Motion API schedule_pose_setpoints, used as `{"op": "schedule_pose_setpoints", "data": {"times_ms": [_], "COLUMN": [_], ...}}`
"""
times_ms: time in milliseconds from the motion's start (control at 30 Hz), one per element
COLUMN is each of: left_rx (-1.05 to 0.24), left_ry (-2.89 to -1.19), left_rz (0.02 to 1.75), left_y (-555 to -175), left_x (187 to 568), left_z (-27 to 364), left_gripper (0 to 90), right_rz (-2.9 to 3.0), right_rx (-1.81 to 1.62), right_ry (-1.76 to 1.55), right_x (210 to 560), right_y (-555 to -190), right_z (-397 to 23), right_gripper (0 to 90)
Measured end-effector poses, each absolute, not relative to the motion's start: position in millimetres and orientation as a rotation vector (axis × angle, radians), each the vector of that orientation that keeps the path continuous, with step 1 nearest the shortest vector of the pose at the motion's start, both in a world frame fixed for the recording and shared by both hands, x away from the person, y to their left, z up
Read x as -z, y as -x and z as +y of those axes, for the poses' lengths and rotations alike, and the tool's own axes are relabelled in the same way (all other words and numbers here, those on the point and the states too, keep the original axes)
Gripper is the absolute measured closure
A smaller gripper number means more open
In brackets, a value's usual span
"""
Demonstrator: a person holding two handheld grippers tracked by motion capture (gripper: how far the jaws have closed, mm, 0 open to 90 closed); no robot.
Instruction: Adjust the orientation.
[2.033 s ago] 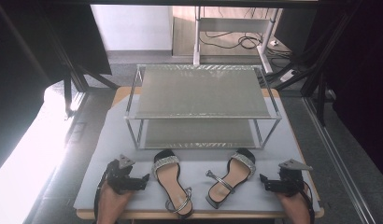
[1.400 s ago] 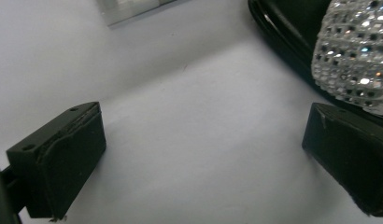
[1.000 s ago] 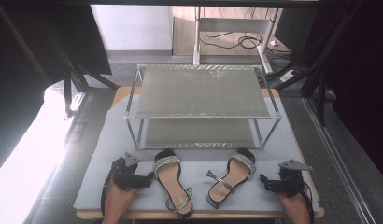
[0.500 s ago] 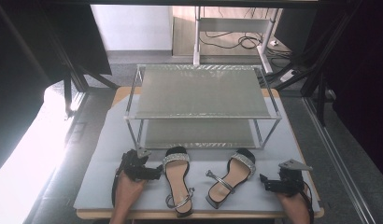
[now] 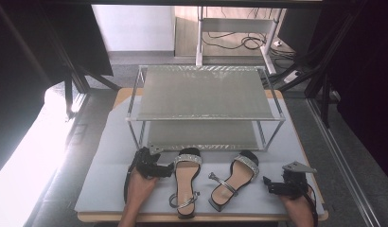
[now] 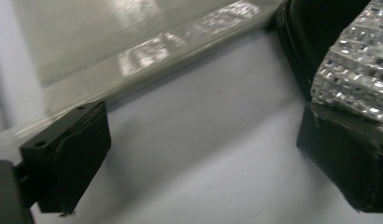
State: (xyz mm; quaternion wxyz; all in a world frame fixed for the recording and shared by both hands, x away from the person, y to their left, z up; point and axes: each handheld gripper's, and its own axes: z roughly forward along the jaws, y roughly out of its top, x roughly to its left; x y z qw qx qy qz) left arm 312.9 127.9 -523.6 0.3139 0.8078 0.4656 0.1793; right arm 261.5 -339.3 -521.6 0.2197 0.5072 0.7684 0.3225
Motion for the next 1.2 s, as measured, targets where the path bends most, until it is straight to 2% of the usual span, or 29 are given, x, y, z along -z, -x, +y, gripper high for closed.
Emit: {"op": "schedule_pose_setpoints", "data": {"times_ms": [233,433,567,867,1033,1200], "left_rx": [-0.45,-0.425,-0.406,-0.323,-0.281,-0.182], "left_ry": [-2.129,-2.133,-2.111,-2.067,-2.085,-2.039], "left_rz": [1.216,1.214,1.199,1.13,1.114,1.116], "left_y": [-318.8,-317.4,-310.3,-296.1,-300.7,-311.1], "left_x": [523.9,522.6,515.4,500.6,506.6,511.4], "left_z": [111.4,113.9,118.6,116.4,102.3,96.6], "left_gripper": [5.7,6.3,13.1,17.7,23.5,32.0], "right_rz": [2.125,2.125,2.125,2.124,2.124,2.124], "right_rx": [-0.892,-0.893,-0.892,-0.892,-0.893,-0.893], "right_ry": [-1.403,-1.402,-1.402,-1.402,-1.402,-1.402], "right_x": [521.6,521.6,521.7,521.7,521.7,521.7], "right_y": [-261.5,-261.4,-261.4,-261.4,-261.3,-261.3], "right_z": [-339.3,-339.3,-339.3,-339.2,-339.3,-339.3], "right_gripper": [5.4,5.5,5.5,5.5,5.5,5.4]}}
